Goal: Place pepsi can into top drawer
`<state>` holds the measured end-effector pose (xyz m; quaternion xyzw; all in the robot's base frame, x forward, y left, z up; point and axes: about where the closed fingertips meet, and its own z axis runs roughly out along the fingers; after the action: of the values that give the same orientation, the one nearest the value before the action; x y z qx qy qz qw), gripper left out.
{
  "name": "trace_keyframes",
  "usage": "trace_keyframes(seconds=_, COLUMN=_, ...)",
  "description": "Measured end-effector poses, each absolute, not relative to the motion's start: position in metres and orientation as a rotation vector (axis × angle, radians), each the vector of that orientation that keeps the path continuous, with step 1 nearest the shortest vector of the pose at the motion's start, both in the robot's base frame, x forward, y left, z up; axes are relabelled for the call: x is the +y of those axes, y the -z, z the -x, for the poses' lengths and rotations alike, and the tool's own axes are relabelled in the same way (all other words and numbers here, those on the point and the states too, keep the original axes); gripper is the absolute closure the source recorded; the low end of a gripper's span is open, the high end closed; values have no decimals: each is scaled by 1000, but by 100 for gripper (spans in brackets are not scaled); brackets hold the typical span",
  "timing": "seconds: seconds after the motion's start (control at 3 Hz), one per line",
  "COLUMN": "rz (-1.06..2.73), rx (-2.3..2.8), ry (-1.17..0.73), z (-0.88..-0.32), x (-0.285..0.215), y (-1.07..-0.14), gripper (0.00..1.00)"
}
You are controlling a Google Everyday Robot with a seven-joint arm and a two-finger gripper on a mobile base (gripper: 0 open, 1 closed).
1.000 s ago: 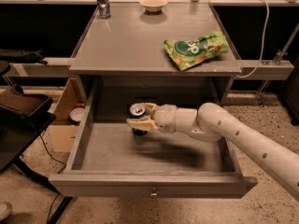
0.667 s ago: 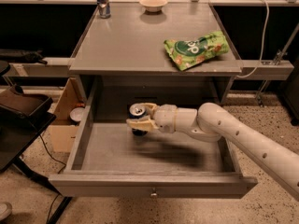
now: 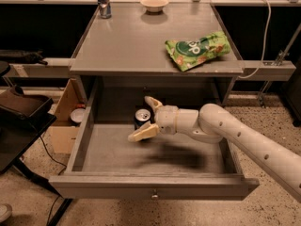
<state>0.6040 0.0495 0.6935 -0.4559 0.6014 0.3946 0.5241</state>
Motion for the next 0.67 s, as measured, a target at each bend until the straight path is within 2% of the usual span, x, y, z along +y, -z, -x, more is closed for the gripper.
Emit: trace_keyframes(seconds=0.67, rz=1162, rx=1359, ry=-952, z=-587, x=35, y=-734, gripper=0)
